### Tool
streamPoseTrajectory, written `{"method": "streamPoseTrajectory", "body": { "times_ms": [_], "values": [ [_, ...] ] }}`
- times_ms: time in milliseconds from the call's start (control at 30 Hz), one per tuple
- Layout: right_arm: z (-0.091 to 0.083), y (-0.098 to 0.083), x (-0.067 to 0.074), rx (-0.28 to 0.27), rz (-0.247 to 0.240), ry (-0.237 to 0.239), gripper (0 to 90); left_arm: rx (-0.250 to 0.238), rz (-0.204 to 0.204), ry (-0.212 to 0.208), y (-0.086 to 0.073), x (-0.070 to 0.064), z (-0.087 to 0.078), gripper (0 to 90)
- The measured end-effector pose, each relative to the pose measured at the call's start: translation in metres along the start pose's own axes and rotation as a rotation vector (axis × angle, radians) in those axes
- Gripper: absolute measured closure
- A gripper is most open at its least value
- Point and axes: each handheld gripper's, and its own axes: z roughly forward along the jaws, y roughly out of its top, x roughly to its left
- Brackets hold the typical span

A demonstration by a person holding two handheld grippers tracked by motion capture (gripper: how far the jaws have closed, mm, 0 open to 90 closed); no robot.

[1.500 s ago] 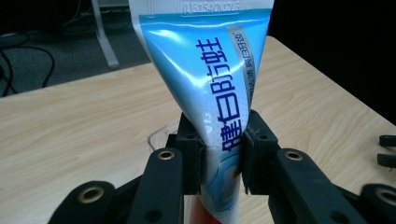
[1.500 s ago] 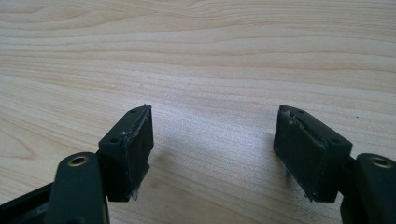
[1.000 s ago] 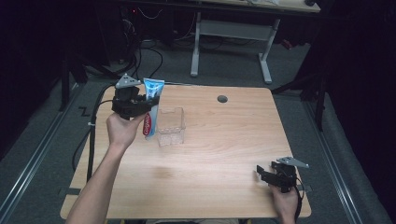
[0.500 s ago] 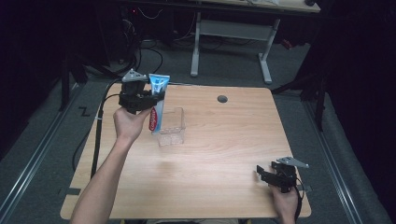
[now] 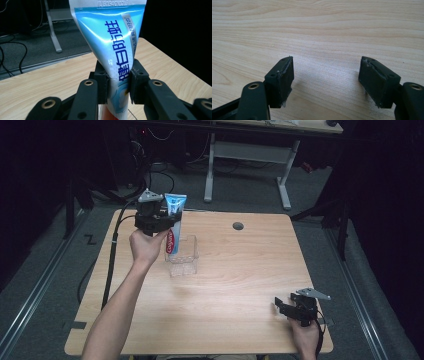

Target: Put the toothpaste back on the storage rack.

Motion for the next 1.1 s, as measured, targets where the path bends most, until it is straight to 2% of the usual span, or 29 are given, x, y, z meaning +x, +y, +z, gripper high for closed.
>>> {"method": "streamPoseTrajectory", "body": {
  "times_ms": [133, 300, 433, 600, 700, 900, 1100],
  "values": [
    [0.000, 0.000, -0.001, -0.001, 0.003, 0.004, 28.7, 0.007, -0.003, 0.009, -0.002, 0.002, 0.008, 72.2],
    [0.000, 0.000, -0.001, 0.001, 0.004, 0.004, 28.8, 0.020, 0.021, 0.035, -0.006, 0.002, 0.015, 72.0],
    [0.000, 0.000, -0.001, 0.000, 0.000, 0.004, 28.9, 0.022, 0.004, 0.037, -0.014, 0.005, 0.019, 71.8],
    [0.000, 0.000, -0.001, 0.000, -0.001, 0.002, 28.8, 0.042, 0.005, 0.067, -0.023, 0.011, 0.025, 71.6],
    [0.000, 0.000, -0.001, 0.000, -0.001, 0.003, 28.9, 0.046, -0.006, 0.066, -0.026, 0.013, 0.027, 71.4],
    [0.000, 0.000, 0.000, 0.001, 0.000, 0.001, 28.9, 0.057, 0.018, 0.076, -0.029, 0.010, 0.032, 71.3],
    [0.000, 0.000, 0.000, 0.001, 0.001, 0.002, 28.8, 0.074, 0.018, 0.082, -0.033, 0.010, 0.037, 71.0]
  ]
}}
